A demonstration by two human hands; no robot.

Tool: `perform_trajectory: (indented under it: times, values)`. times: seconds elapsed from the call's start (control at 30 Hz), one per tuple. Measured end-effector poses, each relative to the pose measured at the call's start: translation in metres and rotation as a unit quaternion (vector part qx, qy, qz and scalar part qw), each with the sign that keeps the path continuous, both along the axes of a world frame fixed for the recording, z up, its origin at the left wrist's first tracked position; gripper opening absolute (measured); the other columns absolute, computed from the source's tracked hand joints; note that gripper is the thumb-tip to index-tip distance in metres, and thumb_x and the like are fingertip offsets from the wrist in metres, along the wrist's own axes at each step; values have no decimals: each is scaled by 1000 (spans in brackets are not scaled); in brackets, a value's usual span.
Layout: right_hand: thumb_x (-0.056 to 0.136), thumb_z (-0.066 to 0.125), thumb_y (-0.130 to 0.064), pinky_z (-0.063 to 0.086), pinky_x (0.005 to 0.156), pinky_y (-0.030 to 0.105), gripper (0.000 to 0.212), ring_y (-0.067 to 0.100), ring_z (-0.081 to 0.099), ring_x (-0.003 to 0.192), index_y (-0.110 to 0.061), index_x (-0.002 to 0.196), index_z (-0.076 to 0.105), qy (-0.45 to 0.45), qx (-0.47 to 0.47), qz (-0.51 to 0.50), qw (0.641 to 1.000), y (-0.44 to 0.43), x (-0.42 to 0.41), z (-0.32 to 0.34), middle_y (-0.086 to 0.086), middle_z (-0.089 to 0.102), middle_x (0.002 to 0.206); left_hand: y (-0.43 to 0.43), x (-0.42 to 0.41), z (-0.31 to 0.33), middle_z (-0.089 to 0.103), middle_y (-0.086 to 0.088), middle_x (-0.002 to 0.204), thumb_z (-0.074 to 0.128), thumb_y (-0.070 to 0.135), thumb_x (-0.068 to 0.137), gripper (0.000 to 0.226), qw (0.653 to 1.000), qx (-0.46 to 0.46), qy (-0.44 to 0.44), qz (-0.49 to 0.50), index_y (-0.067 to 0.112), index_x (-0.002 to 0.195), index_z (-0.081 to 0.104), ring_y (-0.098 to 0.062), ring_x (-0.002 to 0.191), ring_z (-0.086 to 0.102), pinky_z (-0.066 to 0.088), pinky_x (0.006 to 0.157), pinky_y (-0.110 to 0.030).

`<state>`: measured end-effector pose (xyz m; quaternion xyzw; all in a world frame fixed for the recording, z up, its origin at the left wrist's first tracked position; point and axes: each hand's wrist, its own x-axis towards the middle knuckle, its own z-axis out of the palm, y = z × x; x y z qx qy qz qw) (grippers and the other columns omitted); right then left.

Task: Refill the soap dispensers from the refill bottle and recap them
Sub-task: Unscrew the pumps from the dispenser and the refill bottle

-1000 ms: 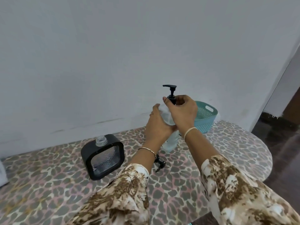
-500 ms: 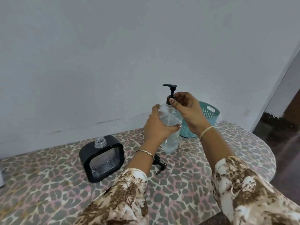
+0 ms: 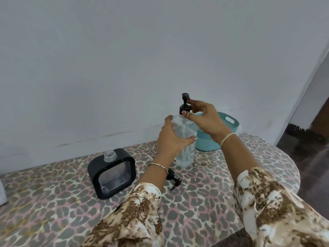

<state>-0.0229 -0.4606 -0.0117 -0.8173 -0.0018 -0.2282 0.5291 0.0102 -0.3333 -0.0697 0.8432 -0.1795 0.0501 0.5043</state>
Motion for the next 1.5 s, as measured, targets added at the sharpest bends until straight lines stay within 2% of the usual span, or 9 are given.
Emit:
perform_trajectory:
  times: [0.07, 0.13, 0.4, 0.53, 0.6, 0.77, 0.97, 1.13, 1.5]
  values:
    - [86, 72, -18, 42, 90, 15, 49, 5, 64, 103, -19, 132, 55, 24, 50, 52, 997, -4, -5, 1, -4, 73, 103, 0, 0, -1, 53, 4, 133, 85, 48, 62, 104, 1000, 0, -1, -4, 28, 143, 23, -18, 119, 52, 43, 84, -28]
    - [82, 75, -18, 45, 92, 23, 50, 10, 64, 105, -17, 129, 55, 17, 76, 25, 997, -4, -5, -1, -1, 71, 106, -1, 0, -1, 53, 4, 133, 86, 48, 62, 103, 1000, 2, -2, -5, 28, 142, 23, -18, 119, 53, 43, 84, -28]
    - [68, 86, -23, 48, 75, 27, 38, 2, 54, 70, -12, 97, 63, -43, 51, -83, 994, 7, 3, -5, -6, 66, 82, -2, 1, -1, 51, 2, 134, 85, 46, 64, 103, 1000, 1, 3, -6, 29, 143, 21, -19, 120, 52, 46, 86, -32]
    - [75, 76, -14, 48, 81, 23, 23, 8, 61, 87, -16, 97, 71, -31, 49, -63, 996, 7, 4, -4, -6, 71, 92, -2, 2, -2, 51, 1, 135, 85, 48, 63, 104, 1000, 8, 2, -2, 30, 143, 21, -21, 121, 52, 49, 89, -35]
    - [76, 76, -17, 49, 88, 25, 29, 13, 61, 98, -15, 104, 71, -24, 42, -56, 997, 7, 5, -5, -3, 71, 100, -3, 2, -2, 50, 1, 137, 85, 48, 64, 106, 1000, 11, 4, -4, 29, 145, 19, -21, 123, 50, 49, 92, -37]
    - [69, 84, -36, 43, 70, 17, 42, 3, 56, 78, -17, 98, 61, -42, 2, -127, 991, 16, 9, -7, -6, 65, 91, -4, 2, -1, 47, 0, 142, 85, 48, 64, 110, 1000, 11, 15, -3, 28, 147, 16, -22, 130, 46, 46, 96, -38]
    - [72, 71, -25, 49, 94, 37, 27, 5, 59, 94, -24, 98, 67, -12, 7, -93, 996, 18, 7, -4, -10, 69, 99, -3, -1, -2, 49, -1, 138, 85, 44, 66, 107, 1000, -2, 11, -11, 26, 146, 17, -22, 125, 48, 43, 91, -32]
    - [66, 84, -43, 45, 70, 20, 48, 6, 57, 80, -18, 97, 58, -28, -5, -152, 988, 20, 5, -3, -6, 63, 91, -4, -1, -1, 48, -1, 140, 86, 45, 64, 110, 1000, -1, 26, -7, 28, 147, 16, -22, 130, 45, 44, 98, -38]
    - [77, 72, -22, 54, 76, 26, 15, 9, 63, 76, -24, 90, 66, -57, -36, -140, 988, 25, -4, 3, -16, 67, 80, -3, -2, 2, 48, -2, 140, 86, 42, 65, 109, 1000, 6, 25, -13, 26, 147, 15, -22, 128, 46, 44, 98, -37]
